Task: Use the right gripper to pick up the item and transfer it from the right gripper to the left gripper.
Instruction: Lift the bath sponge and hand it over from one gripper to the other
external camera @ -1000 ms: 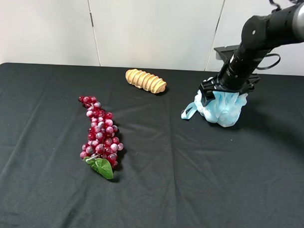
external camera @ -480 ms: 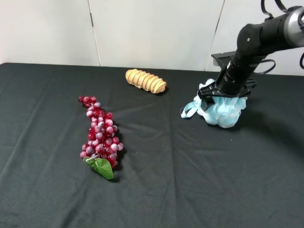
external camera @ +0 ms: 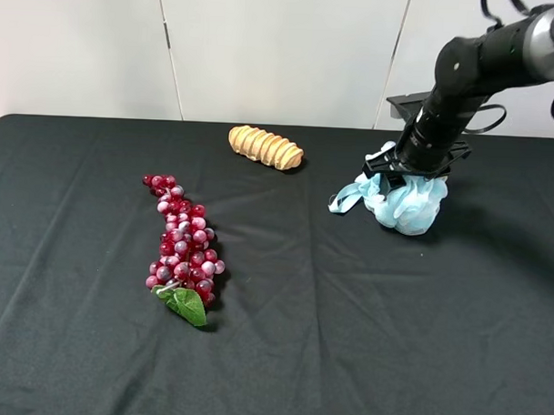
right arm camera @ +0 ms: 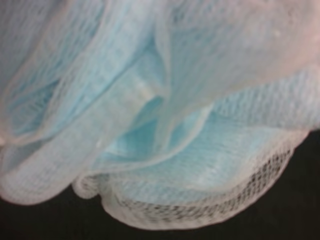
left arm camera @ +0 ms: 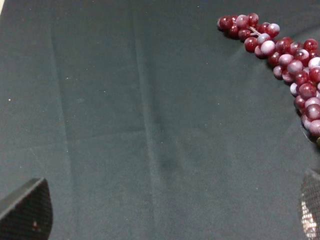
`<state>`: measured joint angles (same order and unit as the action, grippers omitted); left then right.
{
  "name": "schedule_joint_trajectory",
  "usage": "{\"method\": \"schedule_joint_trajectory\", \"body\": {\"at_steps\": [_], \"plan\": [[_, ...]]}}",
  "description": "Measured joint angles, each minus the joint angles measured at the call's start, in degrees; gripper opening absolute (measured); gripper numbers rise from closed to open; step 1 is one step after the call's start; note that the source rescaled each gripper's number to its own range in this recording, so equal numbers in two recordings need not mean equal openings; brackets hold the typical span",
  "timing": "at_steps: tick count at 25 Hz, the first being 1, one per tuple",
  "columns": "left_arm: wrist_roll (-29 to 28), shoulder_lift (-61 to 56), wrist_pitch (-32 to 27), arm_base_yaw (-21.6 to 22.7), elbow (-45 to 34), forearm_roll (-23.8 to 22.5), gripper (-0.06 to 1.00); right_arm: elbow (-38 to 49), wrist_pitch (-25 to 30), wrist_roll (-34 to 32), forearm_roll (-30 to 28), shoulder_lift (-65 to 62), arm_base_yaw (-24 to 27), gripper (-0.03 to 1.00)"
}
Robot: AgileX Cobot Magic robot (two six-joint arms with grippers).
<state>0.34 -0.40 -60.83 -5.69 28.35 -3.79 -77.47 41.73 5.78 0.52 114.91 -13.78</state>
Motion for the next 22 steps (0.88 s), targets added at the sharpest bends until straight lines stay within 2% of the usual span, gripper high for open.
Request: {"method": "schedule_joint_trajectory", "body": {"at_steps": [4, 12, 17, 22], "plan": [[0.0, 0.0, 0.0, 0.0, 0.0, 0.0, 0.97, 0.0, 3.16, 0.0, 0.31, -4.42, 0.0, 0.13], [0.0, 0.0, 0.0, 0.0, 0.0, 0.0, 0.97, 0.0, 13.09, 1.13, 3.48, -14.96, -0.97, 0.13], [0.0, 0.0, 0.0, 0.0, 0.0, 0.0, 0.97, 0.0, 17.73, 1.69, 4.07, -21.41, -6.2, 0.13], [0.0, 0.0, 0.0, 0.0, 0.0, 0.0, 0.97, 0.05, 19.48, 3.52, 5.58, -26.86, -13.21, 0.1]]}}
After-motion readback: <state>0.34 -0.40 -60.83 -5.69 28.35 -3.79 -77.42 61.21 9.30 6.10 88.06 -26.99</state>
